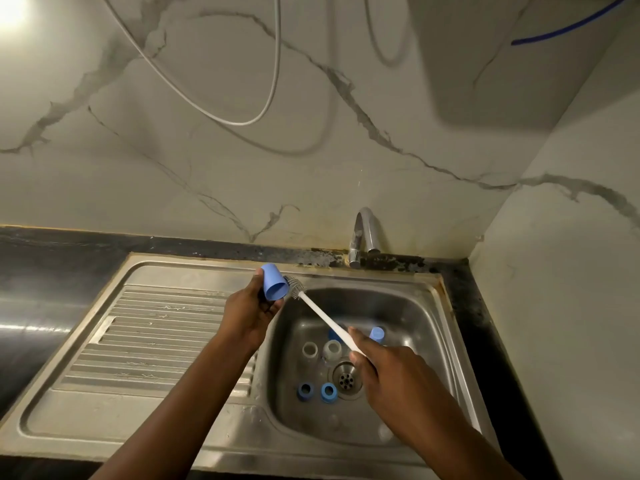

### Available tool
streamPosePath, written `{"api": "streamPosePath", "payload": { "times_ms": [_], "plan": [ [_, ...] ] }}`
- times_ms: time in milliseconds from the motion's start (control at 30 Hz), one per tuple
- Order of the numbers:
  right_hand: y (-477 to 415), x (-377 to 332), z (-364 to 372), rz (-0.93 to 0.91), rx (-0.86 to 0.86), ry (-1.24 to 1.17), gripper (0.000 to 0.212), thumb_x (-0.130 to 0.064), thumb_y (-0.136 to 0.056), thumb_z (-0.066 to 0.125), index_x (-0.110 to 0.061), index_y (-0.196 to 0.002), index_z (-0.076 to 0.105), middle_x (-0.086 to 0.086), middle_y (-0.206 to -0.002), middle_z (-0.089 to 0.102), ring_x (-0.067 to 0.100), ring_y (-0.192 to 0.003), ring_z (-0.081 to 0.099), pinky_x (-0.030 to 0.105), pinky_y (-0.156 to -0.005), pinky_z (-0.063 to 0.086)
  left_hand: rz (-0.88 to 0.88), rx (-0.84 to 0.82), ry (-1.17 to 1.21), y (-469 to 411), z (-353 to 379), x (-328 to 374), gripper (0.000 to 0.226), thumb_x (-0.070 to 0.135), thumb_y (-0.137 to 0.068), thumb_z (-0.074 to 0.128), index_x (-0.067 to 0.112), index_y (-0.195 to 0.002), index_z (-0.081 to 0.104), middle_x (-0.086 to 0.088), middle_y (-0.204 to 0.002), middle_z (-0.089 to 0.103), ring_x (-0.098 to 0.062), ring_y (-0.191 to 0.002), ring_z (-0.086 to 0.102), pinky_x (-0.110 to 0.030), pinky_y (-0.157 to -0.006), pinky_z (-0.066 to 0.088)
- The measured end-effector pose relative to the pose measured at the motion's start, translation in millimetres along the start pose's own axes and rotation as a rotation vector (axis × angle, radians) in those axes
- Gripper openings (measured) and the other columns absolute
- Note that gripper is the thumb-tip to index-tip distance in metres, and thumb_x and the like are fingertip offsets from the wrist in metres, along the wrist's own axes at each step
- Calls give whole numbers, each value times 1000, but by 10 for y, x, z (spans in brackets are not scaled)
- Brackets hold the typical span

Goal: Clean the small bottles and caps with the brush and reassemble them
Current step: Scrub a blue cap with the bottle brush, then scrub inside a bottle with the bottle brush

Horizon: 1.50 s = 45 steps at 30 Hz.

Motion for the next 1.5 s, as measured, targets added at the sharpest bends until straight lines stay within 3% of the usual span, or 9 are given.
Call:
{"api": "streamPosePath", "payload": {
  "times_ms": [200,300,500,600,667,800,1000,1200,1500],
  "plan": [
    [29,371,53,77,-17,-91,45,-54,-107,37,-51,-152,38,-9,-90,71,4,-79,68,28,-76,58,-9,22,-51,-244,47,-156,37,34,-105,62,1,-121,61,-20,-110,73,-30,-99,74,-38,-85,61],
    [61,568,32,126,1,-124,44,-51,-106,44,-51,-150,45,-11,-77,68,4,-73,67,22,-67,54,4,-12,-149,-360,89,-285,27,31,-104,64,9,-121,64,-20,-118,71,-32,-108,72,-40,-86,60],
    [89,829,80,219,-25,-145,45,-48,-104,51,-54,-148,47,-31,-62,60,-3,-66,63,16,-63,48,281,-103,-754,-663,84,-591,55,39,-100,70,27,-150,52,-1,-132,66,-18,-117,68,-43,-99,59],
    [61,889,84,237,-20,-146,44,-48,-104,52,-57,-147,45,-17,-68,66,-1,-68,65,22,-64,55,408,-208,-1038,-836,202,-739,21,40,-101,67,31,-121,67,10,-110,73,1,-101,70,-35,-94,60],
    [39,924,96,245,-19,-144,44,-49,-104,52,-59,-146,44,-13,-71,68,-1,-69,66,25,-65,57,443,-233,-1120,-894,262,-802,7,32,-104,66,38,-101,63,18,-94,67,13,-88,64,-14,-83,50],
    [-8,963,130,261,-43,-114,44,-50,-104,50,-56,-148,46,-11,-73,70,1,-69,67,25,-67,57,435,-230,-1301,-1169,179,-1053,13,26,-103,64,33,-114,62,14,-108,59,2,-95,54,-18,-84,39],
    [-68,968,205,291,-78,-102,48,-56,-102,46,-48,-149,48,-17,-84,72,-2,-75,68,22,-73,58,395,-250,-1577,-1512,192,-1362,15,23,-101,62,23,-115,68,-5,-123,64,-25,-108,66,-39,-94,53],
    [-128,1005,212,321,-88,-115,53,-61,-99,42,-48,-150,47,-20,-77,68,-4,-75,67,24,-72,59,325,-228,-1651,-1750,199,-1554,16,15,-100,65,20,-115,65,-7,-117,64,-19,-97,62,-34,-83,49],
    [-178,1049,163,344,-87,-136,61,-68,-93,36,-49,-150,47,-19,-79,69,-9,-83,66,19,-77,59,236,-208,-1639,-1966,67,-1677,23,11,-98,68,17,-120,65,-8,-113,67,-22,-104,65,-33,-88,51]
  ]
}}
Point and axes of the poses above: each hand's wrist, its own y-axis away from the middle knuckle, its own z-axis out of the palm, x = y × z, the point moved 8 cm from there along -y, towards the middle knuckle
